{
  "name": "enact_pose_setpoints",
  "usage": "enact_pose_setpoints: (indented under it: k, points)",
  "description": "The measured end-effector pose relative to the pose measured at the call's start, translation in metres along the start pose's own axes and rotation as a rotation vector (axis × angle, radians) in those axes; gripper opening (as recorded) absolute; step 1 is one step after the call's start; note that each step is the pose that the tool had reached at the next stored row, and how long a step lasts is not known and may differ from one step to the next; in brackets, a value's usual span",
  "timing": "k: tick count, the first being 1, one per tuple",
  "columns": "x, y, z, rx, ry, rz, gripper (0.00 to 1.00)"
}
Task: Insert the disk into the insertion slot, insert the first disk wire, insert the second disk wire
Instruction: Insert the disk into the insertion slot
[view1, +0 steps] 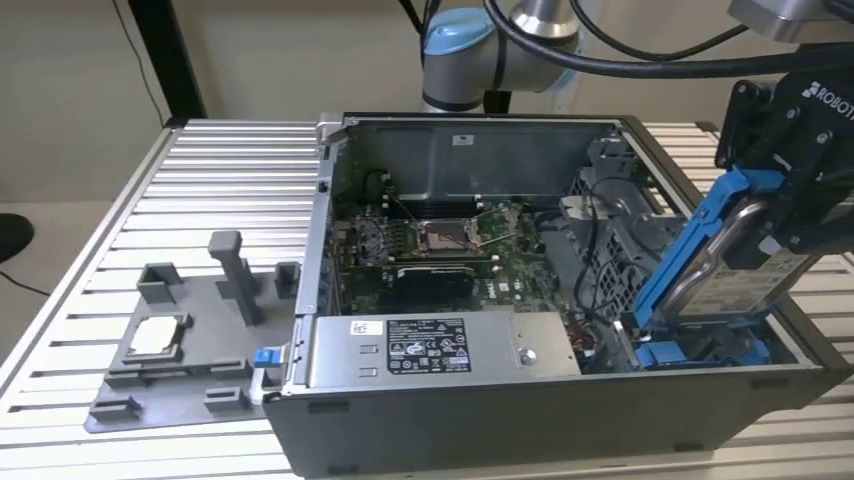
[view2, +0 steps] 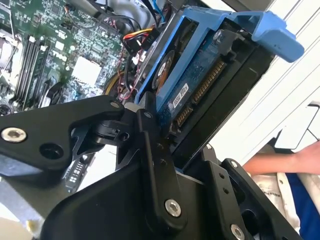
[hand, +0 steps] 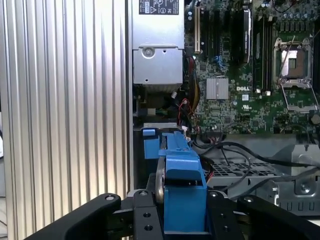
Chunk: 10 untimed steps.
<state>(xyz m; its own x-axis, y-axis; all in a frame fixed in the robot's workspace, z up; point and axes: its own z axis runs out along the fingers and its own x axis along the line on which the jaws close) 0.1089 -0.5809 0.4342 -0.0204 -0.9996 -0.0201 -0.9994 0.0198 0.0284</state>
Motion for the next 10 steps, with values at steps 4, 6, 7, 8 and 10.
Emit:
enact_pose_setpoints:
  k: [4, 6, 7, 8, 10]
  points:
    - [0.0001, -0.0001, 0.0046, -0.0001, -0.0028, 0.002, 0.0]
    - [0.0001, -0.0002, 0.0064, 0.0, -0.0045, 0.002, 0.0]
    - [0.0001, -0.0002, 0.0074, 0.0, -0.0052, 0.003, 0.0]
    - [0.0001, -0.0002, 0.0083, 0.0, -0.0057, 0.003, 0.0]
    - [0.0002, -0.0003, 0.01, -0.0001, -0.0069, 0.004, 0.0]
